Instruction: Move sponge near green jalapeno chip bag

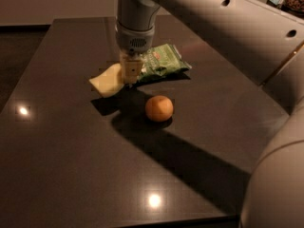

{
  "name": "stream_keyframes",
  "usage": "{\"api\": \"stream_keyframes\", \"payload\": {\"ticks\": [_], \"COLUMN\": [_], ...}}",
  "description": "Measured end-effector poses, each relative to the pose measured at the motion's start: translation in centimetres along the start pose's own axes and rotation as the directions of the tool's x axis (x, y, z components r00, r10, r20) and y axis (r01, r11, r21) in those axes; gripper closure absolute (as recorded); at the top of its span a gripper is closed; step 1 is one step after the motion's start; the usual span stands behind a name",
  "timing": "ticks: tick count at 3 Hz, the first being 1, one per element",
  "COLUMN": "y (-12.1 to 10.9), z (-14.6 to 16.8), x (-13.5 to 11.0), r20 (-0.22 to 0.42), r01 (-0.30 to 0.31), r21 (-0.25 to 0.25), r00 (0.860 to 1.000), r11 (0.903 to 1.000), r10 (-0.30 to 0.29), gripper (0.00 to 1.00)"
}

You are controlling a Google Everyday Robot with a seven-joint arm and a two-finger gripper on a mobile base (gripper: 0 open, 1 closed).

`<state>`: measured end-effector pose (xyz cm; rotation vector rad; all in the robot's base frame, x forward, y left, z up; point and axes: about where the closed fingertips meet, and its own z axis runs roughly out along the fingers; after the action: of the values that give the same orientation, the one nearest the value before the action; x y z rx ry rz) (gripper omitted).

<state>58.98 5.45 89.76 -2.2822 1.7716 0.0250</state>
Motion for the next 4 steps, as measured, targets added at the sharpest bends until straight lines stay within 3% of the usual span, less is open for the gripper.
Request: {"api": "stream_keyframes", "payload": {"ticks": [1, 2, 3, 4], "y": [-2.7, -4.1, -4.2, -4.3], "z": [0.0, 0.0, -0.5, -0.3], "x": [3.4, 5.4, 6.3, 6.3], "r20": [-0.039, -0.043, -0.007, 0.0], "r01": [-0.069, -0.126, -0.163, -0.166], "r21": [0.041, 0.071, 0.082, 0.083], "r00": [0.997, 0.991, 0.986, 0.986], "r11": [0.9968, 0.9895, 0.9832, 0.9826], "r10": [0.07, 0.129, 0.164, 0.167], "gripper": [0.86, 0.63, 0.4, 0.1]}}
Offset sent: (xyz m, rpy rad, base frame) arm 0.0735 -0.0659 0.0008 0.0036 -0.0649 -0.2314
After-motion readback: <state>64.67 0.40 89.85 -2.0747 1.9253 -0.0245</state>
